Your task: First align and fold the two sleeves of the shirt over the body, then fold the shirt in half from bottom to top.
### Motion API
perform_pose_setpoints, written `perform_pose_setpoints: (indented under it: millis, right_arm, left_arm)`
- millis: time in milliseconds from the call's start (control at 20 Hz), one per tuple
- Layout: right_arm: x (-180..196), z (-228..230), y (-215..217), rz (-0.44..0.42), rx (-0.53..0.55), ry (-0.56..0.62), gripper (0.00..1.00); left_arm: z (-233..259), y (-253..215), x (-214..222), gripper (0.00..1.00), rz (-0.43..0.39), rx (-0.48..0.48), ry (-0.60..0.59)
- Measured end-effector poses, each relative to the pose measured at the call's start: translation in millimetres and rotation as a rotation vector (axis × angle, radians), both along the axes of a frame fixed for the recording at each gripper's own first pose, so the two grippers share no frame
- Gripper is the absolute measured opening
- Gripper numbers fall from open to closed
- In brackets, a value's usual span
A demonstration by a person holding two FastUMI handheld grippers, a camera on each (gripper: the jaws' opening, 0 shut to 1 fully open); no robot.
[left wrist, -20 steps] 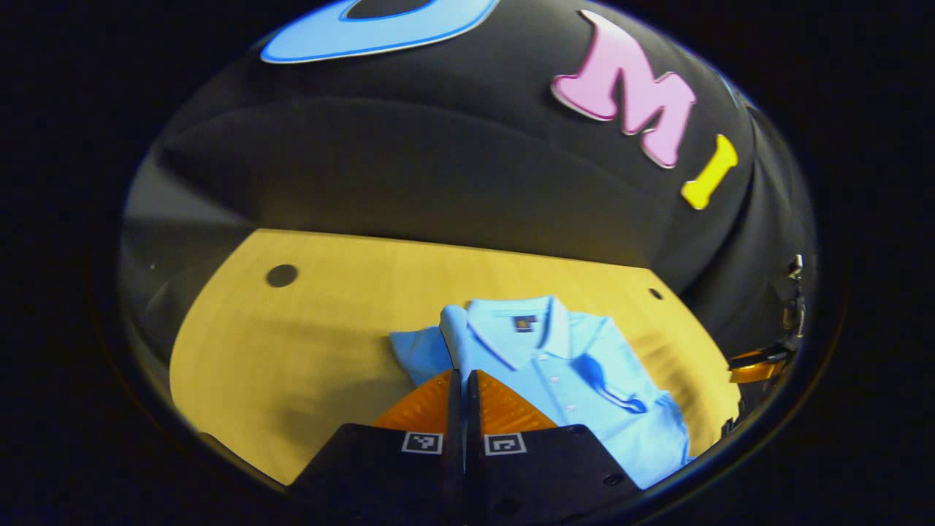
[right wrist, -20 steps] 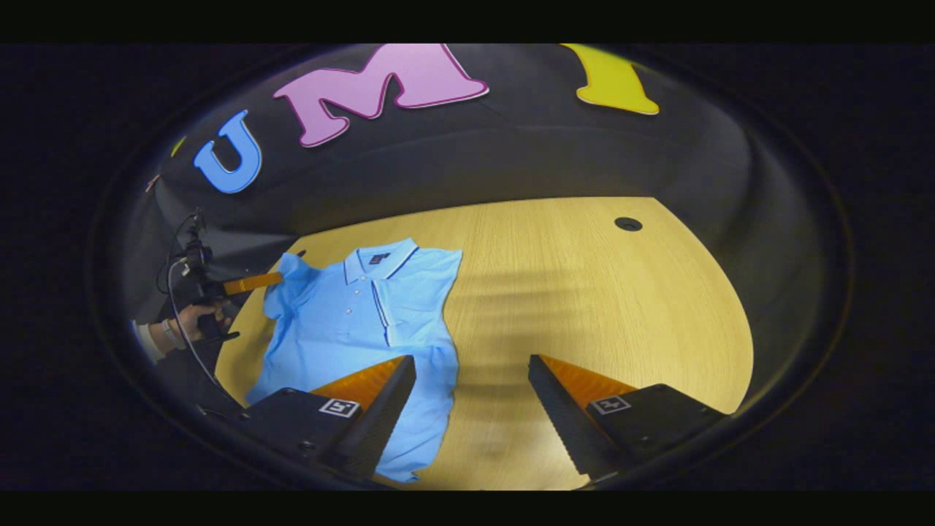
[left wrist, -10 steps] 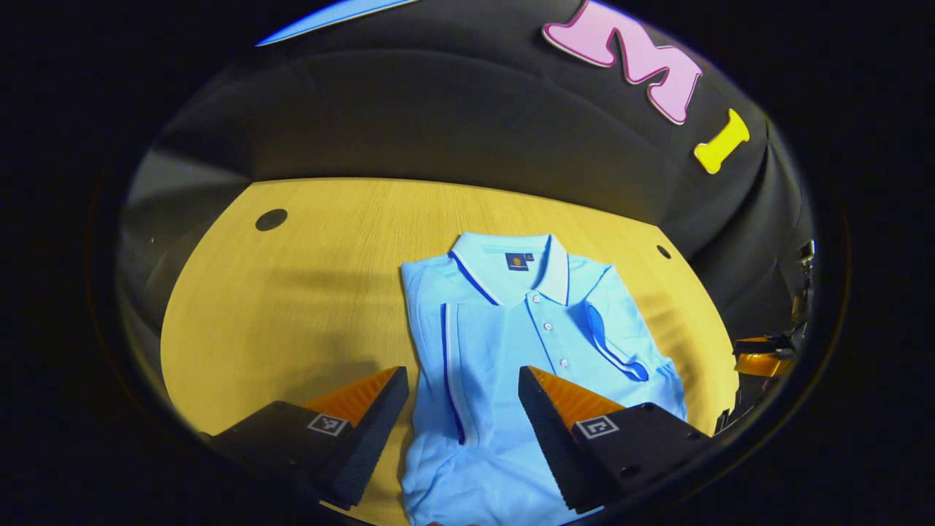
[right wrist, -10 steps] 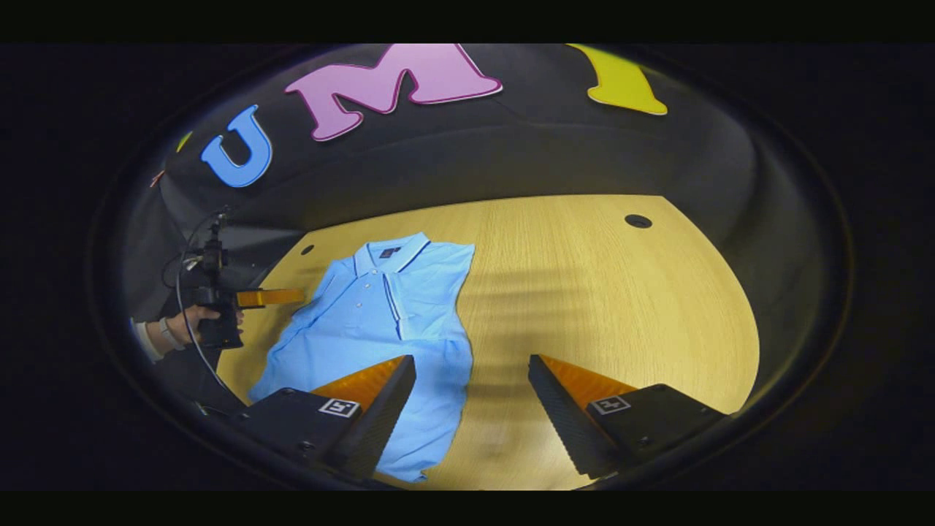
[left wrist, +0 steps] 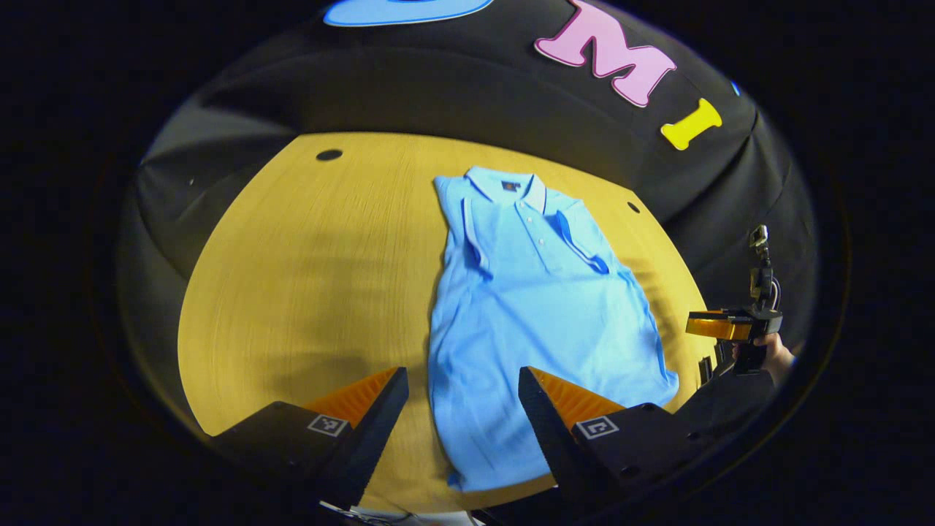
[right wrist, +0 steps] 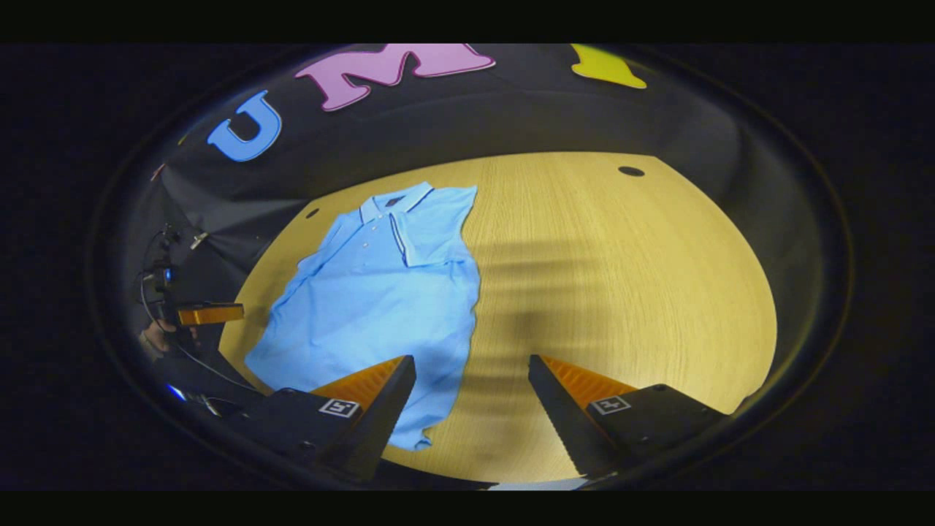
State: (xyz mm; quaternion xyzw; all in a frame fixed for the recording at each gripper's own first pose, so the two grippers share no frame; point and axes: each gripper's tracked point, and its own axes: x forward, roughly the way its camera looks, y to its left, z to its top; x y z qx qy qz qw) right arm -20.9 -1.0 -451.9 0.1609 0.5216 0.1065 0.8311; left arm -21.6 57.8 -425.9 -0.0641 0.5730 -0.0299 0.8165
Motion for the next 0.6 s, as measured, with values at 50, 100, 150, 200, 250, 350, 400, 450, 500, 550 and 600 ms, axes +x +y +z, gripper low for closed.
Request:
perform_pose_setpoints:
  millis: [50,100,150,200,250,350,400,450,500,550,600]
  right_arm:
    - [-9,-1,5,0.003,0.008,0.013,0.98]
    - [-20,-3,14,0.005,0.023,0.029,0.98]
    - [-28,-5,20,0.005,0.034,0.040,0.98]
    - [-37,-7,25,0.006,0.045,0.057,0.98]
    - [-48,-10,30,0.005,0.055,0.080,0.98]
    - [-79,-20,44,0.001,0.092,0.160,0.98]
    - [-84,-20,46,0.005,0.098,0.171,0.98]
    - [-82,-17,48,-0.002,0.104,0.161,0.98]
    - [-87,-18,49,0.001,0.105,0.169,0.97]
    - [-85,-19,51,0.003,0.105,0.171,0.98]
    - [-86,-18,57,0.010,0.111,0.178,0.98]
  left_arm:
    - [-2,-2,-13,0.97,0.019,-0.013,0.016]
    - [-5,-6,-31,0.97,0.039,-0.029,0.041]
    - [-7,-8,-44,0.98,0.043,-0.040,0.061]
    - [-10,-8,-53,0.97,0.040,-0.042,0.082]
    - [-16,-8,-64,0.97,0.035,-0.036,0.114]
    - [-23,-16,-79,0.97,0.022,-0.052,0.160]
    - [-25,-18,-84,0.97,0.017,-0.058,0.171]
    - [-27,-20,-88,0.97,0.010,-0.059,0.184]
    - [-31,-20,-90,0.97,0.007,-0.053,0.193]
    - [-33,-21,-91,0.96,0.009,-0.053,0.202]
    - [-31,-22,-94,0.95,0.009,-0.055,0.203]
